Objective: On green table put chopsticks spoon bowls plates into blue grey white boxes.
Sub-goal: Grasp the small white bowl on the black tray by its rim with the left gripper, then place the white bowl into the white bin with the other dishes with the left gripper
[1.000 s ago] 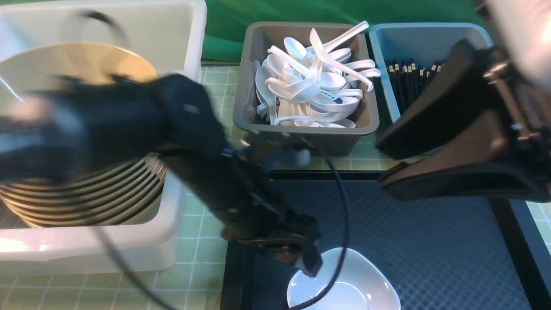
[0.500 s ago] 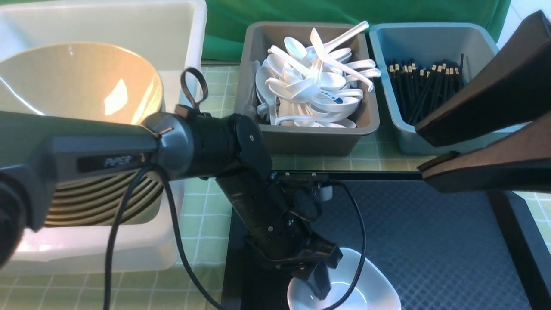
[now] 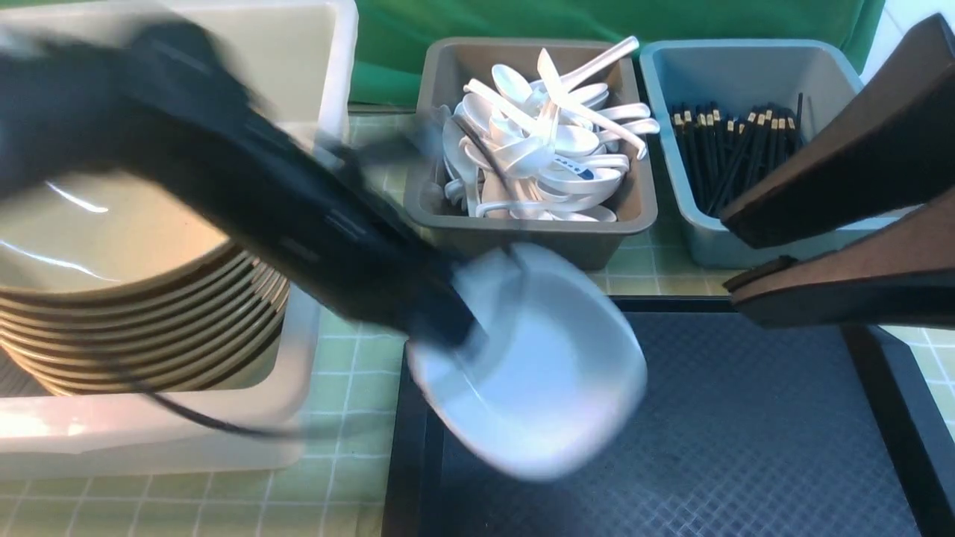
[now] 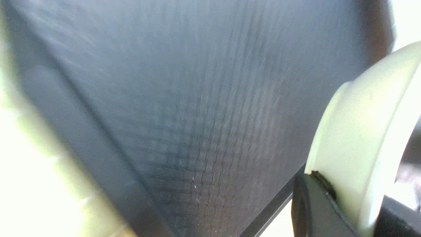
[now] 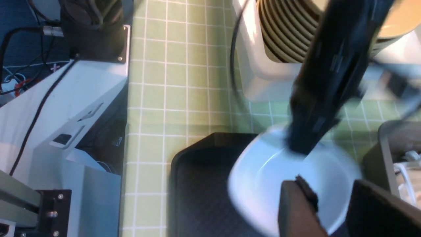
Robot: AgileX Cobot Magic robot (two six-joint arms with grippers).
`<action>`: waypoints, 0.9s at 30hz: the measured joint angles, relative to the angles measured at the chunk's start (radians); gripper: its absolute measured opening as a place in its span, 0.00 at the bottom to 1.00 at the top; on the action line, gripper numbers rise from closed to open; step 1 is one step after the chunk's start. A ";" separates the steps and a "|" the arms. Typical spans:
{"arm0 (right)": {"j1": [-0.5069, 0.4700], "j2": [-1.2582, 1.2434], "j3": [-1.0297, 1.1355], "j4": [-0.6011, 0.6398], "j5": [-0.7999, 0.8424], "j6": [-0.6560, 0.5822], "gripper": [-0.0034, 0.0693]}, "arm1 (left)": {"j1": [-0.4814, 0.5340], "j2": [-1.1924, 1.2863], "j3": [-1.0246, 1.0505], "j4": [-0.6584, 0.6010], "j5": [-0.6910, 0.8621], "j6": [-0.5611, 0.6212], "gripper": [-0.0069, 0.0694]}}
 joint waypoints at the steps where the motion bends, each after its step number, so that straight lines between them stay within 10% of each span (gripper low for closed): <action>1: 0.000 0.004 0.000 0.013 -0.013 -0.016 0.37 | 0.038 -0.040 -0.002 -0.002 0.006 -0.009 0.11; 12: 0.001 0.314 -0.235 0.136 -0.169 -0.136 0.37 | 0.955 -0.512 -0.005 0.045 -0.094 -0.308 0.11; 21: 0.005 0.415 -0.329 0.323 -0.170 -0.143 0.37 | 1.023 -0.488 -0.005 0.478 -0.142 -0.645 0.11; 27: 0.043 0.425 -0.311 0.329 -0.160 -0.155 0.37 | 1.024 -0.362 -0.005 0.509 -0.156 -0.634 0.11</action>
